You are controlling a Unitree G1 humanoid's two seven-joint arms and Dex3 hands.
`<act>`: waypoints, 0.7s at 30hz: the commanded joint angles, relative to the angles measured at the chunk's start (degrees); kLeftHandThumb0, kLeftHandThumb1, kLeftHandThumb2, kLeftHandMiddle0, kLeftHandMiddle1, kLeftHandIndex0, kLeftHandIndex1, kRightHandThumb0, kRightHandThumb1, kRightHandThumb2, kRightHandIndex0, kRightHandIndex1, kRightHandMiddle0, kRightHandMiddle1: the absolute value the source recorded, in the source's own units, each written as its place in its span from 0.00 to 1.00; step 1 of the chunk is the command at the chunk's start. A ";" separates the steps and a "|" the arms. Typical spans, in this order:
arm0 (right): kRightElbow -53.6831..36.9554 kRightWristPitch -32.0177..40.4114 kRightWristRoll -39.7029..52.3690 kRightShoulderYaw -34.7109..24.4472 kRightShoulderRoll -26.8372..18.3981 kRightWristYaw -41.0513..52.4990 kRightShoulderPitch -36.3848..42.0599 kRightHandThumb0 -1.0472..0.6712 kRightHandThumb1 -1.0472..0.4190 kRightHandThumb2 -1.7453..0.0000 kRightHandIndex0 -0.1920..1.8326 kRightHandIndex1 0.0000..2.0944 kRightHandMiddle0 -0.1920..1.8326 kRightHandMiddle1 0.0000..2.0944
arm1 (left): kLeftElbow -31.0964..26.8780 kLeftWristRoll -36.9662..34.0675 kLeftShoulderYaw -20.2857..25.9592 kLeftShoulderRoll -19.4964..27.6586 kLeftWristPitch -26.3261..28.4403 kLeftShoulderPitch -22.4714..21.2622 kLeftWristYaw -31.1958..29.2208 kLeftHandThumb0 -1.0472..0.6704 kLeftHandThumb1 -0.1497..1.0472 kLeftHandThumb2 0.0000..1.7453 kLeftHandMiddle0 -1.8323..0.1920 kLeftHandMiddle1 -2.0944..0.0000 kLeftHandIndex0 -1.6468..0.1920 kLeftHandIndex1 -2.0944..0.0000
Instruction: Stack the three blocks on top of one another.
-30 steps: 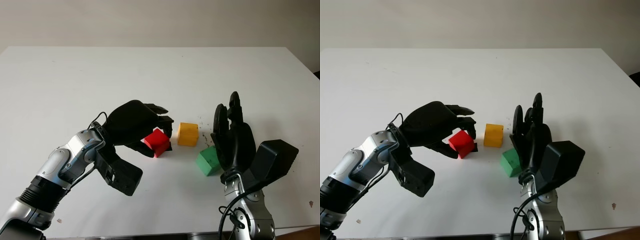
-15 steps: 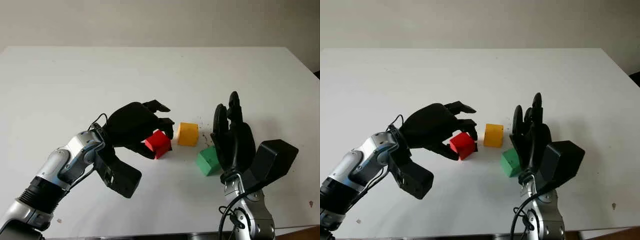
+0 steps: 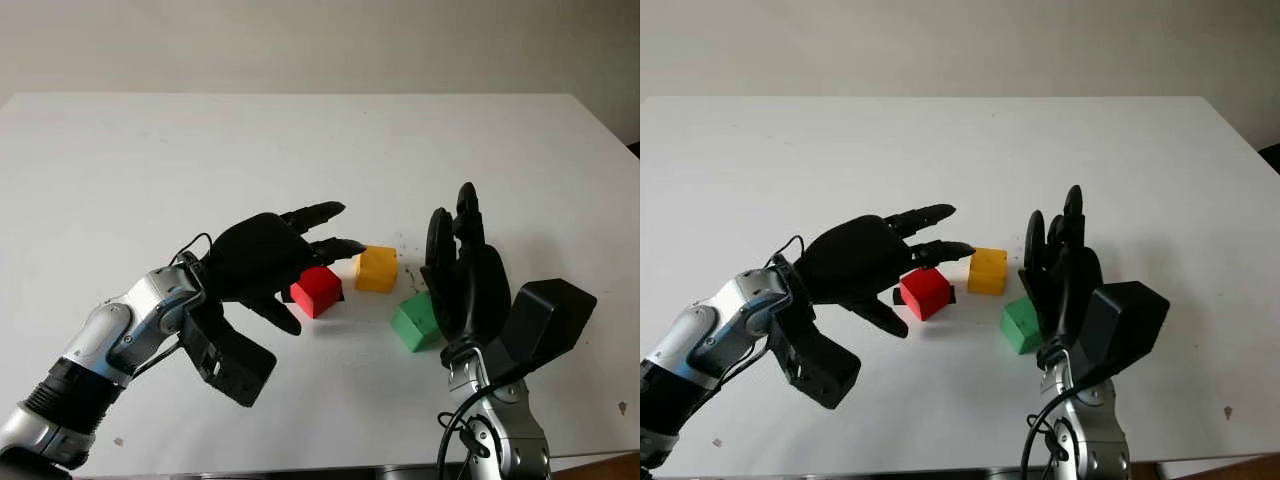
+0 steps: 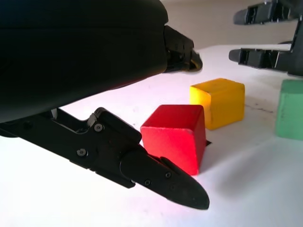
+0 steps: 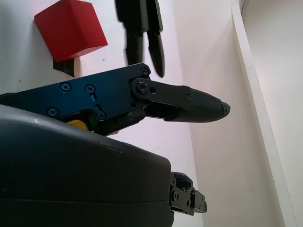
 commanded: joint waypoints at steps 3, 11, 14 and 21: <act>-1.21 -0.22 0.41 -0.58 0.84 -0.05 0.31 0.24 0.00 0.71 0.02 0.03 0.03 0.03 | -2.66 -7.43 4.90 -0.35 3.81 1.94 -1.45 0.11 0.85 0.03 1.00 1.00 1.00 1.00; -3.67 0.14 -1.16 -3.47 -4.37 2.56 -1.85 0.24 0.00 0.79 0.04 0.04 0.05 0.04 | -4.68 -27.14 16.29 -6.33 12.74 8.20 0.65 0.08 1.00 0.25 1.00 1.00 1.00 1.00; -4.95 1.03 -1.17 -5.06 -6.57 4.10 -3.14 0.23 0.00 0.85 0.04 0.04 0.06 0.04 | -4.20 -31.34 18.84 -10.17 14.30 9.82 4.14 0.11 1.00 0.28 1.00 1.00 1.00 1.00; -9.50 5.13 -3.92 -7.47 -14.03 7.96 -6.20 0.23 0.02 0.96 0.05 0.04 0.09 0.05 | 0.27 -39.07 22.89 -15.68 12.11 12.27 8.11 0.16 1.00 0.35 0.99 0.98 1.00 1.00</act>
